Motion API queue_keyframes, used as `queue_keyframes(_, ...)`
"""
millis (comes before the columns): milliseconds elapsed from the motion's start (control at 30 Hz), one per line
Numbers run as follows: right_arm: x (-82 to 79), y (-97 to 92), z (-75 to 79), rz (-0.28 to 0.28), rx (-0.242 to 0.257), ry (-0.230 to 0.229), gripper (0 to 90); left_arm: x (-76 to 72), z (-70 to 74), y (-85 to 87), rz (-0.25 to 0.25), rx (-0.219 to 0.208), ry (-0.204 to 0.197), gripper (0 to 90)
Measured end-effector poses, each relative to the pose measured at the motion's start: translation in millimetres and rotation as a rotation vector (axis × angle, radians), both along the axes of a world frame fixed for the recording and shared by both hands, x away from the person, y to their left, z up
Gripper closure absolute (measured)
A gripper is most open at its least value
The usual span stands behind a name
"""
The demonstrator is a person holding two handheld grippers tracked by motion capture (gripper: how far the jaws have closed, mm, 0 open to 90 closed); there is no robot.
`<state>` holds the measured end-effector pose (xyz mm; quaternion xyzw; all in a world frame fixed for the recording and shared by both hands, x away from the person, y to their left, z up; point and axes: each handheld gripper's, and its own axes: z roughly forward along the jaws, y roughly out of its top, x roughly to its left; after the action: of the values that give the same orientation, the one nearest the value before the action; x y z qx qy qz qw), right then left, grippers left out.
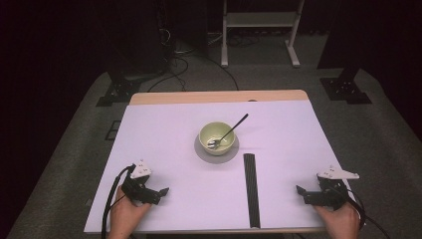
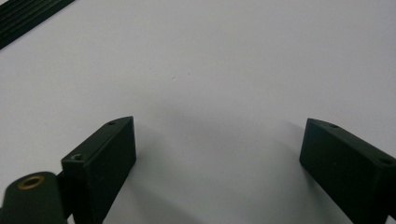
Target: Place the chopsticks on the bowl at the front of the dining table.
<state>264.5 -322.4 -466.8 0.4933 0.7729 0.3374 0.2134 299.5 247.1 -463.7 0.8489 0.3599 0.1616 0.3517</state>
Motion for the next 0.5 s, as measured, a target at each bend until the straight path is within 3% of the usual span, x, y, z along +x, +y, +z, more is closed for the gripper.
queue_keyframes(267,0.6,-2.3,0.5,-0.004,0.028,0.006,9.9,0.0,0.0,0.0,0.0,0.001,-0.001,0.0)
queue_keyframes(500,0.3,1.0,1.9,-0.018,0.008,0.01,9.9,-0.1,-0.1,-0.1,0.0,0.0,-0.001,0.0)
